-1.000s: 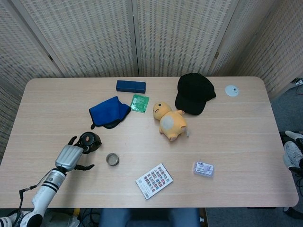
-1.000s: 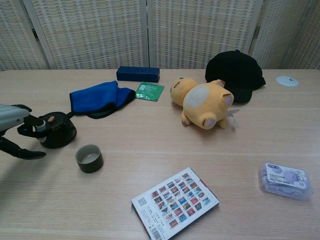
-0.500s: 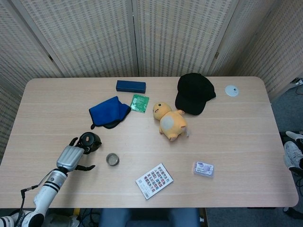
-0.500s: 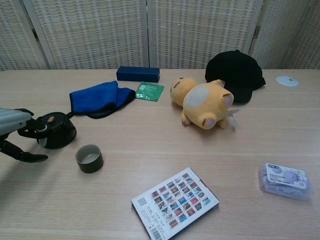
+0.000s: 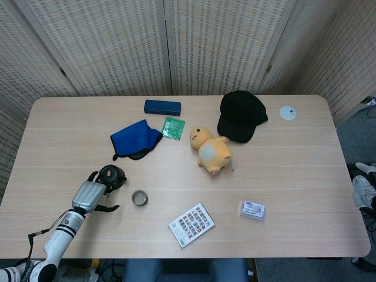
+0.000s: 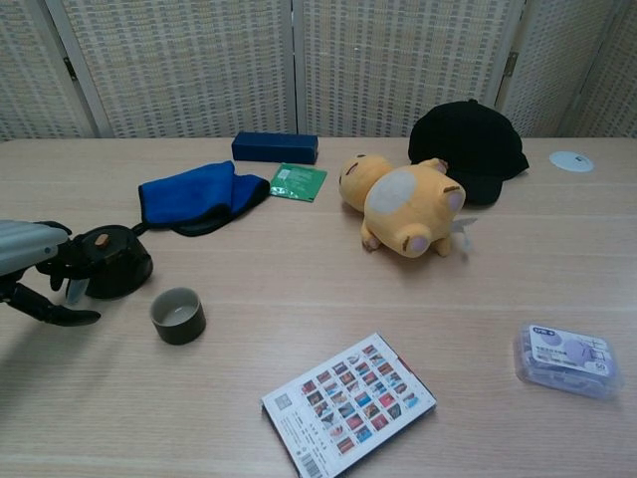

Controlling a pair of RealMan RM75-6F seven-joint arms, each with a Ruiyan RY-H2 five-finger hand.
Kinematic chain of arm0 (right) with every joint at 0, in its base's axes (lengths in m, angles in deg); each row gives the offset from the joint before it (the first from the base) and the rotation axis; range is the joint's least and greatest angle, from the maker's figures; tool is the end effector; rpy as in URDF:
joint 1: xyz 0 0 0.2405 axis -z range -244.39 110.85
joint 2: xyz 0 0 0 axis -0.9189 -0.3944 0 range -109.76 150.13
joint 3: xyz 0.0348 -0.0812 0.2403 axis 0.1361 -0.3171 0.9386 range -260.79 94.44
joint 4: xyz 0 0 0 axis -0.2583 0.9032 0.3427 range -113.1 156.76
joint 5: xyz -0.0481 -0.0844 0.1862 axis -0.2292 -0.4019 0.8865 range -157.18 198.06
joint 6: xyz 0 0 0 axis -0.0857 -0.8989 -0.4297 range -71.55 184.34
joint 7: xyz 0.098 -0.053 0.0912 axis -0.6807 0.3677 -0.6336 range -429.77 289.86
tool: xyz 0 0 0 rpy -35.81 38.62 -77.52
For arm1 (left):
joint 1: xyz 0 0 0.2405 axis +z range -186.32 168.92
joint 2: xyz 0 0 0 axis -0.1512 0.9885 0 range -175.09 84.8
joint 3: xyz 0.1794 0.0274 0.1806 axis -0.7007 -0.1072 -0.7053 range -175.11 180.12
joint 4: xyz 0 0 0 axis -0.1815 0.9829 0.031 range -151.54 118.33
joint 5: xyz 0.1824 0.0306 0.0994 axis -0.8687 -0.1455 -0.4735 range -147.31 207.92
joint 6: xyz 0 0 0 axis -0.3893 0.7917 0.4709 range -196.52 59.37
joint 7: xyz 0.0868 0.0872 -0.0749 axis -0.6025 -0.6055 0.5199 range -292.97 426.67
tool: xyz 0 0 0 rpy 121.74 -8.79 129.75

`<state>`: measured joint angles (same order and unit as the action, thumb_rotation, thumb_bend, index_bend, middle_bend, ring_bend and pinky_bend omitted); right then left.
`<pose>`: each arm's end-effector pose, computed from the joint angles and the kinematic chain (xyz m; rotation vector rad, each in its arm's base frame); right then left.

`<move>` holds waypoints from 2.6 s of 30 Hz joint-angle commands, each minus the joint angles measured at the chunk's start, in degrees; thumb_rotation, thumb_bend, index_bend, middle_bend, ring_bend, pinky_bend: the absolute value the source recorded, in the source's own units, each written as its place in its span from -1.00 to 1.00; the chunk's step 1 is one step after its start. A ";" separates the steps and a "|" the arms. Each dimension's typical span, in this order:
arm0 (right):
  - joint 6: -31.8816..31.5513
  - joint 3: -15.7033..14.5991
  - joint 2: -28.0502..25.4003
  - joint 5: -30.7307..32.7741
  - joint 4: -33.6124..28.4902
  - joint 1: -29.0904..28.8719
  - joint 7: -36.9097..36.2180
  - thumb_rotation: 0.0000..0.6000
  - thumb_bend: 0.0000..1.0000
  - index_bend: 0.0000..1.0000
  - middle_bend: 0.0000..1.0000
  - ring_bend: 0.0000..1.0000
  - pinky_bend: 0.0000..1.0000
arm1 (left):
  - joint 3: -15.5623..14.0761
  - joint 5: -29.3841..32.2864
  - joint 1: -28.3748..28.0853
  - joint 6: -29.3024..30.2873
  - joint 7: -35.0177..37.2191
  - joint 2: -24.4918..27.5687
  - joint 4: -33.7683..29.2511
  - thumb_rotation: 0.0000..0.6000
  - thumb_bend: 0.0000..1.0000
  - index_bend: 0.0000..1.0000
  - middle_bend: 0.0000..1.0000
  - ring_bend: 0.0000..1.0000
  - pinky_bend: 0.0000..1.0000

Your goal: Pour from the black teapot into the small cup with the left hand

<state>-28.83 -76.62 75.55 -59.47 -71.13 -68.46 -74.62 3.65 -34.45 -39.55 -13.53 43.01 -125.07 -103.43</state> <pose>-0.3336 -0.1758 0.2247 1.2379 -0.8686 0.8302 -0.2580 0.2852 0.0143 -1.8686 -0.9580 -0.5590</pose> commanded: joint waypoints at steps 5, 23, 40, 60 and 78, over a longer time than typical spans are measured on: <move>-0.10 0.24 0.04 0.32 0.18 0.03 -0.07 1.00 -0.39 -0.54 -0.46 -0.65 -0.87 | 0.52 -0.51 -0.08 0.09 1.91 -0.33 0.67 -0.12 -0.65 0.41 0.22 0.08 -1.00; -0.32 0.92 0.36 0.94 0.66 -0.04 -0.38 1.00 -0.39 -0.54 -0.46 -0.65 -0.88 | 2.54 -4.28 -0.31 1.70 8.70 0.15 1.44 -0.74 -0.75 0.76 0.71 0.51 -1.00; -0.22 1.01 0.79 1.05 1.51 0.07 -1.34 1.00 -0.39 -0.54 -0.46 -0.65 -0.91 | 4.73 -2.86 1.06 5.89 9.45 0.52 -0.72 -1.00 -0.75 1.00 1.00 0.75 -1.00; -0.92 1.02 0.77 1.07 1.40 0.65 -1.59 1.00 -0.39 -0.54 -0.46 -0.65 -0.91 | 7.13 -2.82 3.17 14.00 6.87 -1.21 -2.32 -0.16 -0.28 1.00 1.00 0.83 -0.86; -0.39 1.26 -0.10 0.65 -0.12 0.05 -0.27 1.00 -0.39 -0.54 -0.46 -0.65 -0.91 | 7.05 -6.08 3.91 15.41 9.16 -1.88 -0.17 0.13 -0.20 1.00 1.00 0.83 -0.68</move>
<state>-29.25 -75.45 75.62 -58.75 -71.08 -68.30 -75.06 10.72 -40.47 -35.65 1.93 52.12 -127.00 -103.57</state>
